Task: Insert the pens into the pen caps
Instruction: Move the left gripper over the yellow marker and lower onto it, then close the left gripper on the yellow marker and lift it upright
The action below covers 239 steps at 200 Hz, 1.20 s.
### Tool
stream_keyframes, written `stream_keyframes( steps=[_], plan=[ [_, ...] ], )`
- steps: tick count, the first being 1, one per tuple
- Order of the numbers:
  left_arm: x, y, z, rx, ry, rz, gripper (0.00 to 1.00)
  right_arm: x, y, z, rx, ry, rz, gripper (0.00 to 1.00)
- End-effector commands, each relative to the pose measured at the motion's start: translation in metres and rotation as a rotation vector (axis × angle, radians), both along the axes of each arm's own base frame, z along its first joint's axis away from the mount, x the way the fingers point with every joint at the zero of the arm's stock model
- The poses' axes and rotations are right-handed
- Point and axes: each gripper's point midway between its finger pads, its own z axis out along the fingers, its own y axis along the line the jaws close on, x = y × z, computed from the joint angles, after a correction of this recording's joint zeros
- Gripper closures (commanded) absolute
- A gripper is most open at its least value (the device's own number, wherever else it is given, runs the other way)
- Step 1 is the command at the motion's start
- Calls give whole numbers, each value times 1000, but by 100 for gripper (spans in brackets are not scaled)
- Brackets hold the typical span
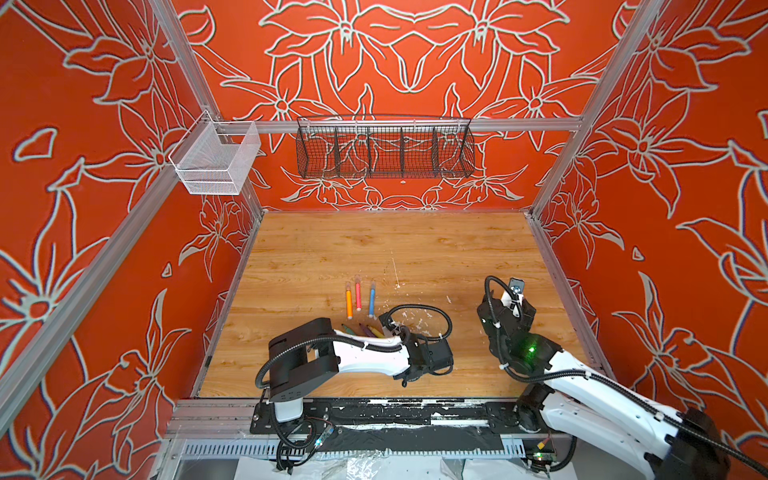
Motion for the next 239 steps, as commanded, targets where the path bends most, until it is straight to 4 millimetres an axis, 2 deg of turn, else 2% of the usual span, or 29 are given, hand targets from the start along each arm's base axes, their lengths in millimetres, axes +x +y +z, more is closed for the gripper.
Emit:
stream_keyframes(
  steps=[1,46,111,239],
  plan=[
    [5,5,-21,16,56,20,50,-1,-1,6,29,-13,-1,16],
    [6,20,-20,107,69,91,49,-2,-1,7,39,-23,10,16],
    [8,46,-34,155,113,171,49,-1,0,6,39,-16,15,16],
    [9,44,-38,149,126,147,77,-2,0,5,46,-17,20,16]
  ],
)
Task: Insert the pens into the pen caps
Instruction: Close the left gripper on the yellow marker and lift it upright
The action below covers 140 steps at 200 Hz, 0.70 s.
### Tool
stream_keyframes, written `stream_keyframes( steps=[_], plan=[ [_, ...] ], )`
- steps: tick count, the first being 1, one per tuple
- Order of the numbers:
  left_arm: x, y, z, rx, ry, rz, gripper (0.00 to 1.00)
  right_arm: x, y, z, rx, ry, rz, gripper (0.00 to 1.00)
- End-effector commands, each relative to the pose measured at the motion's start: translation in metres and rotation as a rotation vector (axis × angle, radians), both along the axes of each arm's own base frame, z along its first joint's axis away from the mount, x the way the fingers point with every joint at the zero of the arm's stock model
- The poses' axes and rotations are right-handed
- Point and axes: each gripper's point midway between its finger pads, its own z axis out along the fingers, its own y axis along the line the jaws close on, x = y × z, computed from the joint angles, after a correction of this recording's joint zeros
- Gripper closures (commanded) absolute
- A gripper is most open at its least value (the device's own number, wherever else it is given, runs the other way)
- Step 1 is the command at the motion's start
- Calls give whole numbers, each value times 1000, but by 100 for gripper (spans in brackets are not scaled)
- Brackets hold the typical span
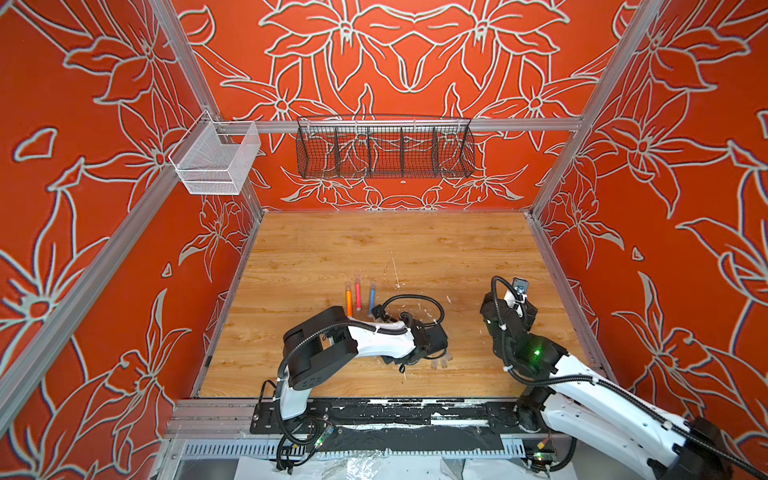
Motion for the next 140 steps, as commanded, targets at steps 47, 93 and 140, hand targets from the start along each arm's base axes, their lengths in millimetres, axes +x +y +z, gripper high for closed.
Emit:
stream_keyframes(
  steps=[47,93,140],
  plan=[
    [-9,1,-17,-10,78,-27,91,-1,-2,-2,0,8,-5,16],
    [-8,-8,0,-62,62,-106,98,-1,-3,-2,1,7,-11,16],
    [17,-16,97,-97,-145,-269,100,-1,-3,-2,1,3,-20,16]
  ],
)
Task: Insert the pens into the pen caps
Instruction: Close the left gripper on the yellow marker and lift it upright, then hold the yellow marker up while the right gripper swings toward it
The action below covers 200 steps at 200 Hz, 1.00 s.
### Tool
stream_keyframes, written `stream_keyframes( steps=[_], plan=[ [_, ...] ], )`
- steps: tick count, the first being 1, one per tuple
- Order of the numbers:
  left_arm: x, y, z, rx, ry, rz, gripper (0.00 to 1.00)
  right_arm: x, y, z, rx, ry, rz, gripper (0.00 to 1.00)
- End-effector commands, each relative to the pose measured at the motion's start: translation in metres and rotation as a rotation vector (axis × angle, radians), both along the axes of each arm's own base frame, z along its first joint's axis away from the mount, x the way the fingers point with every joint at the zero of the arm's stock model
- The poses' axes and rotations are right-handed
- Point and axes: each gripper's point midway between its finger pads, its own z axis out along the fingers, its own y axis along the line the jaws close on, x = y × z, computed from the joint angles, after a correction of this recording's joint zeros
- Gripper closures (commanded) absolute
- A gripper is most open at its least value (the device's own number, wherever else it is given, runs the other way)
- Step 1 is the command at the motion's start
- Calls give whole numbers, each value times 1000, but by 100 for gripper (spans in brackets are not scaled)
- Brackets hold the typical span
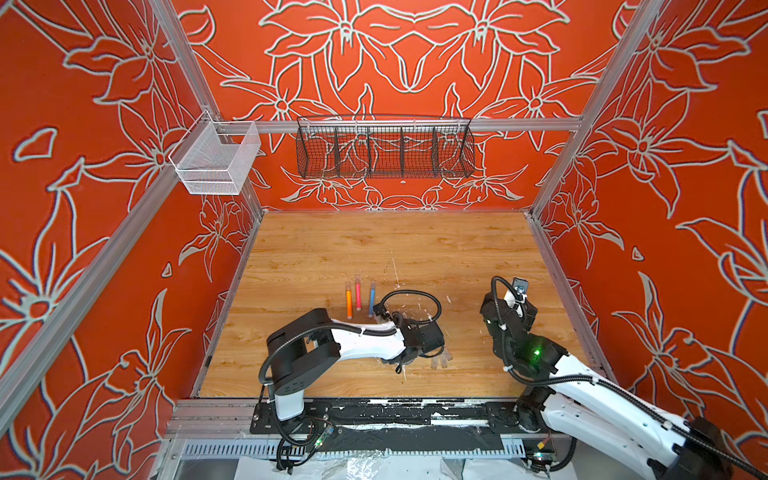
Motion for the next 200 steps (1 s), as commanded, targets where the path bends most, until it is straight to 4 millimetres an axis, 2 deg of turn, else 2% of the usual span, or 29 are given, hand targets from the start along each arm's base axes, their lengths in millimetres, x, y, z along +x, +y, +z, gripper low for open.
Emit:
stream_keyframes(
  steps=[1,10,27,36,46,58,70,84,99,115,123,135,145,174,200],
  plan=[
    [18,-3,67,-26,-153,-98,100,-1,-3,-2,1,2,-19,16],
    [27,-8,91,-30,-226,-155,100,-1,-3,-1,3,1,-19,17],
    [49,-30,137,9,-398,-362,100,0,-3,-1,4,1,-20,17],
    [51,-42,158,31,-423,-490,100,0,-3,-1,3,1,-20,17],
    [47,-38,171,59,-411,-531,100,0,-3,-1,3,2,-24,17],
    [31,-37,165,31,-370,-615,100,1,-2,-2,2,5,-20,17],
    [11,-45,147,-43,-385,-715,100,1,-1,-2,0,8,-18,18],
    [-14,-51,112,-141,-434,-818,100,2,-1,-2,-1,12,-20,18],
    [-33,-64,99,-274,-516,-941,100,4,5,-3,-1,42,11,19],
    [-35,-58,104,-218,-503,-969,100,-1,21,-7,106,115,89,22],
    [-34,-54,108,-175,-485,-955,100,-4,38,-6,201,143,178,23],
    [-34,-54,111,-138,-497,-959,100,-9,66,4,329,144,330,24],
    [-47,-65,113,-129,-526,-1023,100,-16,82,16,422,123,430,24],
    [-58,-71,123,-138,-588,-1060,100,-39,100,42,618,53,581,21],
    [-71,-78,125,-202,-628,-1143,100,-55,131,55,794,31,762,20]
  ],
)
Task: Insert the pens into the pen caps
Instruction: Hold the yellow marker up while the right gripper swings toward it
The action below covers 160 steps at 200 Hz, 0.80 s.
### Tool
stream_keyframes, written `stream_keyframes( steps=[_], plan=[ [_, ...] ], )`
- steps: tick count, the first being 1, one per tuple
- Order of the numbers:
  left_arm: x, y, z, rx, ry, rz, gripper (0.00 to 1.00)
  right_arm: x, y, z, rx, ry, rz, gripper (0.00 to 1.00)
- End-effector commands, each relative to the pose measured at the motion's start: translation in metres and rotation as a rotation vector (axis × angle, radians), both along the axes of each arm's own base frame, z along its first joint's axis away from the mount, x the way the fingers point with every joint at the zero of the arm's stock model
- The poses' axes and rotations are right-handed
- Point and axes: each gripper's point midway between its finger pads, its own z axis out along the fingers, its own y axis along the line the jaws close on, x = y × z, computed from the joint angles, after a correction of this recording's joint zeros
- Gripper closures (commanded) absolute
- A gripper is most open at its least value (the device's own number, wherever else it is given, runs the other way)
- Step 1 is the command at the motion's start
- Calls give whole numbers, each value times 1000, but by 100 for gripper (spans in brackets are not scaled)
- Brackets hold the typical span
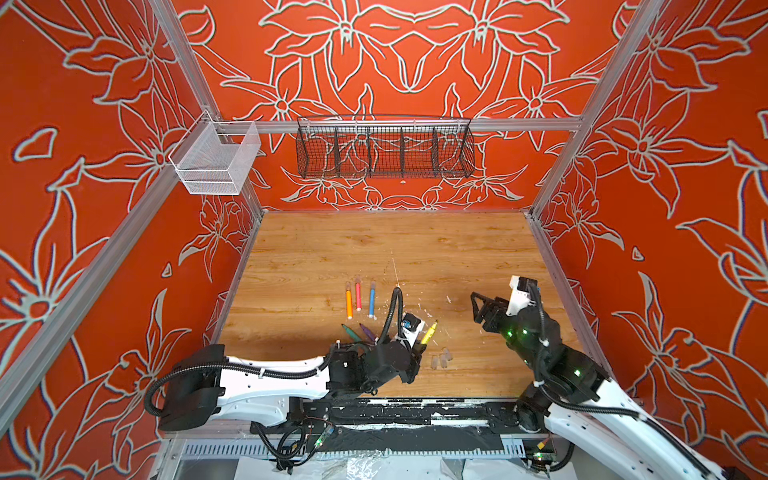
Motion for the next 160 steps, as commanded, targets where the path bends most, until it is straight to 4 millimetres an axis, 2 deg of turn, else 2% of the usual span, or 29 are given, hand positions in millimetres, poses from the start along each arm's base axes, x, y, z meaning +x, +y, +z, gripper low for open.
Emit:
stream_keyframes(
  steps=[1,24,98,135,160],
  plan=[
    [-7,-7,11,-55,-57,-77,100,-20,43,0,195,50,231,20],
    [-12,-9,11,-57,-62,-104,100,-25,70,-1,276,95,345,23],
    [-14,-11,15,-77,-83,-123,100,-25,109,-18,281,186,427,26],
    [-2,-1,15,-70,-90,-30,100,-35,118,-21,245,189,433,30],
    [-3,2,16,-82,-91,-32,100,-40,122,-23,231,192,439,30]
  ],
)
